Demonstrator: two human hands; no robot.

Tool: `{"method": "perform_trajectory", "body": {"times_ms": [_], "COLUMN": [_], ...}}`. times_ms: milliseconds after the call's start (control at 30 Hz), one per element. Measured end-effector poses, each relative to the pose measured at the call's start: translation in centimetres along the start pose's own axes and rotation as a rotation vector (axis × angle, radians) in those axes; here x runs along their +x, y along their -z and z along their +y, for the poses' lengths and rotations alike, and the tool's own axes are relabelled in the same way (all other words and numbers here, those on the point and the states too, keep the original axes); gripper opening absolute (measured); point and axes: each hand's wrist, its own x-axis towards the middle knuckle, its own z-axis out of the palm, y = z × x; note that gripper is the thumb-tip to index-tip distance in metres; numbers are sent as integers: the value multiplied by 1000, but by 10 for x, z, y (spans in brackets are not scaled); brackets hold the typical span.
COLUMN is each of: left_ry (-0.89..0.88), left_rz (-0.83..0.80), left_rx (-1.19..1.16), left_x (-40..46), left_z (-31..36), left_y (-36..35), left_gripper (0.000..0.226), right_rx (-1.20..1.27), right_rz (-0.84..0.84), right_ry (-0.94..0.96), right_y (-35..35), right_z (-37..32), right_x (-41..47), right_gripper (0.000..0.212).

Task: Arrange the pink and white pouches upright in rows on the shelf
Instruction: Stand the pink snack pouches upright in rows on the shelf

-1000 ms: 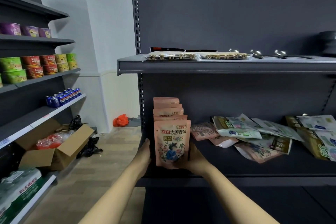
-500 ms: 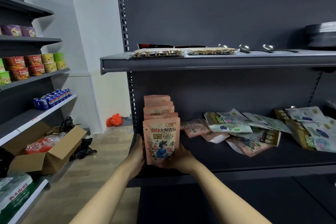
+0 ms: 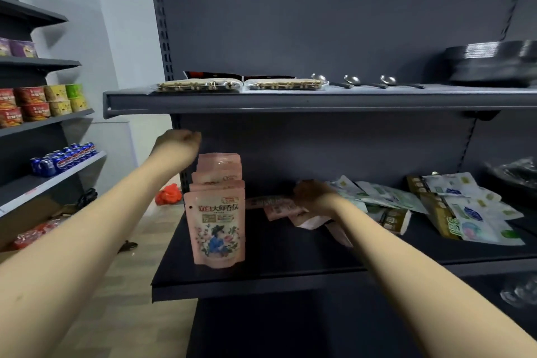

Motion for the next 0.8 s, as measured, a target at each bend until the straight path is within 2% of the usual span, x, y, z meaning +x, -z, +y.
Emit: {"method": "perform_trajectory", "body": {"times_ms": [100, 167, 267, 367, 467, 633, 800], "left_ry": [-138, -195, -207, -203, -226, -254, -206], "left_rz": [-59, -89, -136, -195, -188, -259, -419], "left_rx": [154, 281, 399, 400, 397, 463, 740], "left_x": [-15, -20, -23, -21, -19, -12, 8], "left_z": [29, 49, 74, 83, 83, 64, 36], "left_y": [-22, -43, -77, -106, -129, -168, -212], "left_gripper": [24, 25, 31, 31, 27, 20, 38], "right_rx": [-98, -45, 74, 112, 50, 111, -114], "right_rz": [15, -29, -47, -99, -99, -35, 25], "right_ry": [117, 142, 191, 262, 298, 290, 281], "right_y": [19, 29, 39, 47, 53, 48, 36], "right_z": [16, 28, 44, 61, 76, 100, 115], "right_x": [12, 19, 29, 39, 45, 64, 85], "right_gripper": [23, 14, 12, 13, 24, 19, 23]}}
